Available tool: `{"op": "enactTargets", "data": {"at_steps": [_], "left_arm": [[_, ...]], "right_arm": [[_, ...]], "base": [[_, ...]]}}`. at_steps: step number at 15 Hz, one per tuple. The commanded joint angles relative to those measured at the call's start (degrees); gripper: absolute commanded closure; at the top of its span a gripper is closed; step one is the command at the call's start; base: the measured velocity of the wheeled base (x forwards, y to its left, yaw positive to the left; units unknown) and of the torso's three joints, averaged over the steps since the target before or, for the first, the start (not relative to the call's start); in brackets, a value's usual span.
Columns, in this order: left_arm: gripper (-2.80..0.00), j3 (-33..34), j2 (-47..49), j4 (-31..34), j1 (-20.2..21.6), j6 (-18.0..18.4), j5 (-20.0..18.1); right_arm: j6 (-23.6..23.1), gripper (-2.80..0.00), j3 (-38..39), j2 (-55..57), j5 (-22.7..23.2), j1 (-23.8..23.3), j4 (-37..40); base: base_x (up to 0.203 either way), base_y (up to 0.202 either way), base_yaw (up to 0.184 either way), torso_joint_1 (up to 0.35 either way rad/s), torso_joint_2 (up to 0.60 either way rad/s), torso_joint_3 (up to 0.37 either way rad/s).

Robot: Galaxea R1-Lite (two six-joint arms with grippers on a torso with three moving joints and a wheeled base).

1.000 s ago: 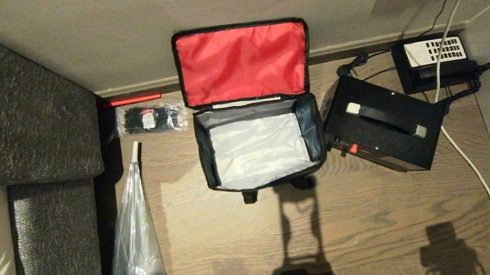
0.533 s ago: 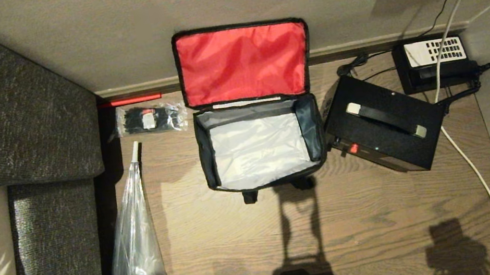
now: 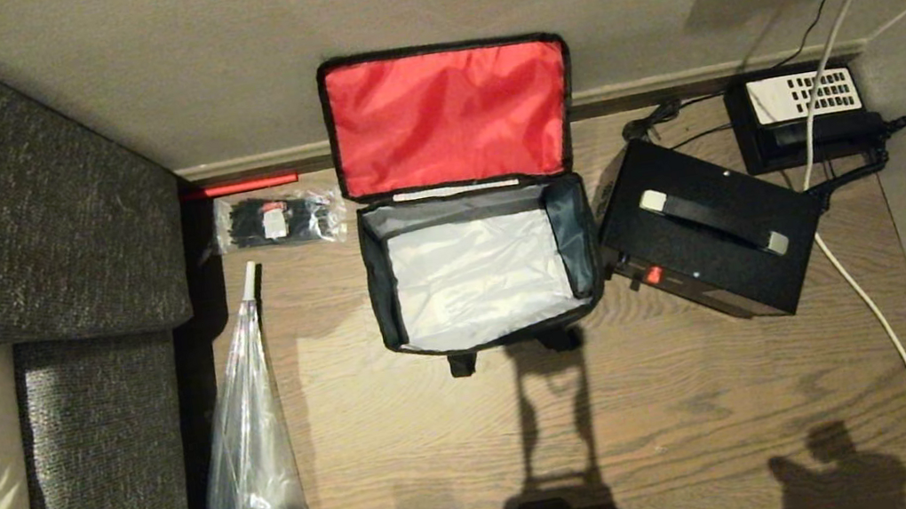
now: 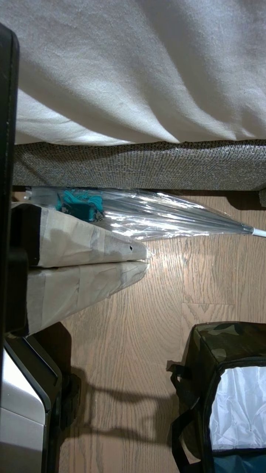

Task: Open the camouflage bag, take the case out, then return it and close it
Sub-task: Grip the handle again

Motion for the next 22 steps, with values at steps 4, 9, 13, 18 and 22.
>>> {"op": "enactTargets", "data": {"at_steps": [4,9,13,18,22], "left_arm": [[0.00,0.2,0.0,0.0,0.0,0.0,0.0],[0.00,0.2,0.0,0.0,0.0,0.0,0.0],[0.00,0.2,0.0,0.0,0.0,0.0,0.0],[0.00,0.2,0.0,0.0,0.0,0.1,0.0],[0.00,0.2,0.0,0.0,0.0,0.0,0.0]], "right_arm": [[2.0,0.00,-5.7,19.3,1.6,1.5,1.2],[-20.3,0.00,-4.1,58.3,-15.8,3.6,-18.9],[-32.7,0.00,-3.5,81.1,-23.9,5.2,-40.4],[-41.8,-0.25,-8.7,96.5,-25.5,8.9,-75.4],[-47.4,-2.80,-9.0,99.2,-32.0,11.0,-81.2]], "base": [[0.000,0.000,0.000,0.000,0.00,0.000],[0.000,0.000,0.000,0.000,0.00,0.000],[0.000,0.000,0.000,0.000,0.00,0.000],[0.000,0.000,0.000,0.000,0.00,0.000],[0.000,0.000,0.000,0.000,0.00,0.000]]}}
